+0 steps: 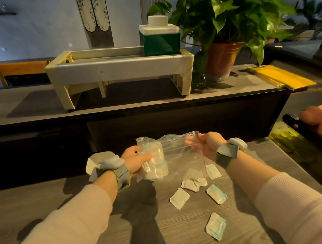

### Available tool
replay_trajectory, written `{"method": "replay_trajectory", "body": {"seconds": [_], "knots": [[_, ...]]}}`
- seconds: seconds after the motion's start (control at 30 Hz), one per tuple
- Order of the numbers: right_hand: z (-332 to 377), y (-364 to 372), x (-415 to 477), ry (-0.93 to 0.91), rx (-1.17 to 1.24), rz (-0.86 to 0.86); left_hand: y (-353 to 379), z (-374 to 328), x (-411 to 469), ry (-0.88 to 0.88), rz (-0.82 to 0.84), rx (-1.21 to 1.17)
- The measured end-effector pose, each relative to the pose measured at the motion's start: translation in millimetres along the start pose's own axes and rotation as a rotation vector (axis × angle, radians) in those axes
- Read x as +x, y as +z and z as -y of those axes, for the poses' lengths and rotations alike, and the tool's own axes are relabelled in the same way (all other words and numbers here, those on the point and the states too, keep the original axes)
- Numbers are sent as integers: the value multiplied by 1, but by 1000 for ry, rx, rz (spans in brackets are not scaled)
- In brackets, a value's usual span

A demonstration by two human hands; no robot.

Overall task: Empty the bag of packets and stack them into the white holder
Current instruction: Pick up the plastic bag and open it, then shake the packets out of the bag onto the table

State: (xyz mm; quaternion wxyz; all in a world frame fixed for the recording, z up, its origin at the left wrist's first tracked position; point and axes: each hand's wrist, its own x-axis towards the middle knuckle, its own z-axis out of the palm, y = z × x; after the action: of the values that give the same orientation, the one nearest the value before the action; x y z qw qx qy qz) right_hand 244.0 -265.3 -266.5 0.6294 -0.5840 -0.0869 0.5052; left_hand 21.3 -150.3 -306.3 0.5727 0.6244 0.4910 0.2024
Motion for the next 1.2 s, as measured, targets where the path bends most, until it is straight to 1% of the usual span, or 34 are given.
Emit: {"method": "replay_trajectory", "body": {"seconds": [0.07, 0.13, 0.2, 0.27, 0.33, 0.37, 0.5, 0.63, 0.7, 0.77, 0.8, 0.83, 0.87, 0.9, 0.93, 0.97, 1.0, 1.03, 1.1, 1.13, 1.2], "knots": [[0, -5, -2, 9, 74, 63, -4, -11, 6, 59, 23, 185], [1, -9, -1, -21, 72, 55, -7, -23, 8, 95, 28, 298], [3, -12, -1, -59, 127, 56, -8, -30, 9, 104, 36, 282], [5, -14, -2, -91, 247, 78, -8, -32, 9, 90, 21, 208], [7, -19, -3, -74, 383, 133, -5, -32, 10, 76, -8, 138], [8, -20, -5, -58, 375, 160, -5, -32, 11, 68, -19, 104], [5, -19, -17, 31, 43, 234, 0, -34, 11, 69, -9, 45], [1, -24, -18, 114, -126, 358, 5, -37, 7, 46, 30, 16], [0, -24, -20, 118, -174, 367, 7, -39, 8, 75, 5, 3], [-2, -24, -19, 107, -132, 300, 7, -41, 6, 112, -20, 28], [-3, -24, -16, 59, -116, 228, 7, -41, 7, 126, -29, 70], [-3, -23, -13, -13, -112, 119, 6, -42, 7, 142, -30, 126], [-2, -23, -9, -113, -188, -51, 5, -43, 8, 161, -25, 195], [0, -24, -3, -216, -315, -246, 4, -46, 6, 177, -7, 275], [3, -25, 1, -323, -446, -404, 4, -50, 4, 194, 24, 349], [7, -24, 1, -413, -545, -443, 4, -54, 3, 216, 61, 411], [10, -20, -4, -474, -619, -375, 5, -58, 2, 250, 95, 469], [14, -14, -9, -497, -673, -240, 6, -63, -1, 288, 124, 538], [20, -1, -24, -451, -769, 46, 10, -73, -6, 359, 185, 680], [22, 4, -30, -429, -829, 160, 12, -78, -9, 381, 221, 729], [23, 13, -35, -410, -977, 303, 18, -89, -12, 405, 297, 777]]}}
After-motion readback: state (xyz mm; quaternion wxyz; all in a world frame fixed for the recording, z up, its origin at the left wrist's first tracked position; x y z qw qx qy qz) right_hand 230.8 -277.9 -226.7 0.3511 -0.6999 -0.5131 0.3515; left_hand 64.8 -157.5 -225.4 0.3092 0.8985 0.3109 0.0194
